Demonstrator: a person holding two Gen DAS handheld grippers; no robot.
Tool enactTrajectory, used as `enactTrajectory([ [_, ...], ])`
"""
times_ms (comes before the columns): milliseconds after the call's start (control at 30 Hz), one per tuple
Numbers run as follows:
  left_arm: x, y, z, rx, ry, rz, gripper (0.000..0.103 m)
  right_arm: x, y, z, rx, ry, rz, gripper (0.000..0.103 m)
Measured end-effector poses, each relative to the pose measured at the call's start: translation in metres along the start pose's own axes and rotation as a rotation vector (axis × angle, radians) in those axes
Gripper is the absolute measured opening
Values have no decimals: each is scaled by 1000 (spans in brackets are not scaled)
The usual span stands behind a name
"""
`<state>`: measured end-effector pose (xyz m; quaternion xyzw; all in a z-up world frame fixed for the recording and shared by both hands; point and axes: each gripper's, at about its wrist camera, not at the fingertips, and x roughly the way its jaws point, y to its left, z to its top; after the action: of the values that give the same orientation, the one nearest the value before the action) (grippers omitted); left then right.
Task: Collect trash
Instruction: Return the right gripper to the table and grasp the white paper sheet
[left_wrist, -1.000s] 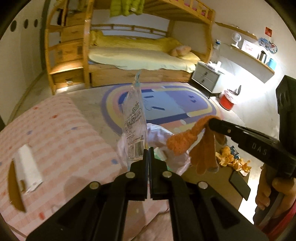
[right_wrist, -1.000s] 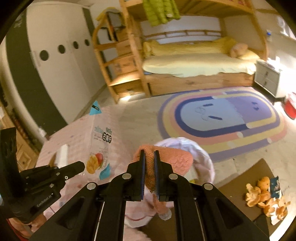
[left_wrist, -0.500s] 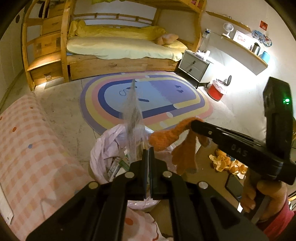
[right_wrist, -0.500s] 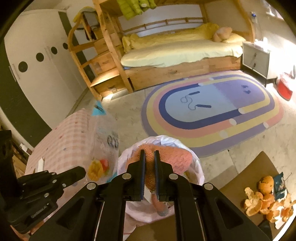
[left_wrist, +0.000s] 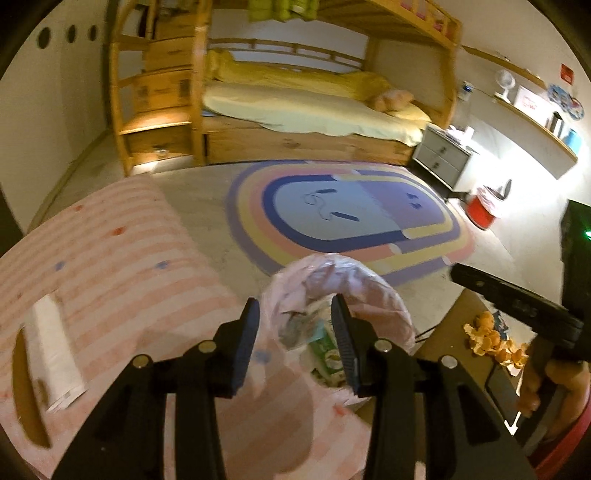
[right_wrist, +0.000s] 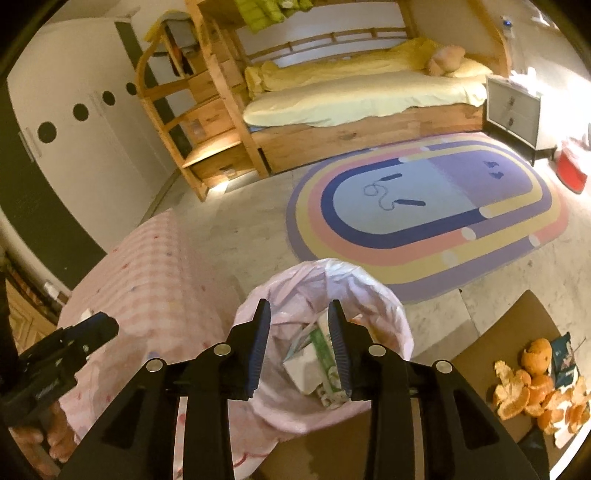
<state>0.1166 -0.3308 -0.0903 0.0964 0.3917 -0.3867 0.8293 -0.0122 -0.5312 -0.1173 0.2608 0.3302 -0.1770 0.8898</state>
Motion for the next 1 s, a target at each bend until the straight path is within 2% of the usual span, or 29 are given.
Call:
enactTrajectory([
  [200,-45,26,-18,-58,-32,83,42,-32,46,-14,-107,-10,57,34],
  [400,-98,59,-48,-130,-77,174,48,-43,103,-28,-214,6,128,34],
  [533,-127,82,-67,-180,-99,256,55,-42,144,-38,-301,27,168,34],
  [700,-159,120,-94,-269,-98,352,64,-40,184,-48,-378,47,215,39],
  [1000,-186,176,-129,-363,-101,472,68,-17,243,-67,-493,102,253,47],
])
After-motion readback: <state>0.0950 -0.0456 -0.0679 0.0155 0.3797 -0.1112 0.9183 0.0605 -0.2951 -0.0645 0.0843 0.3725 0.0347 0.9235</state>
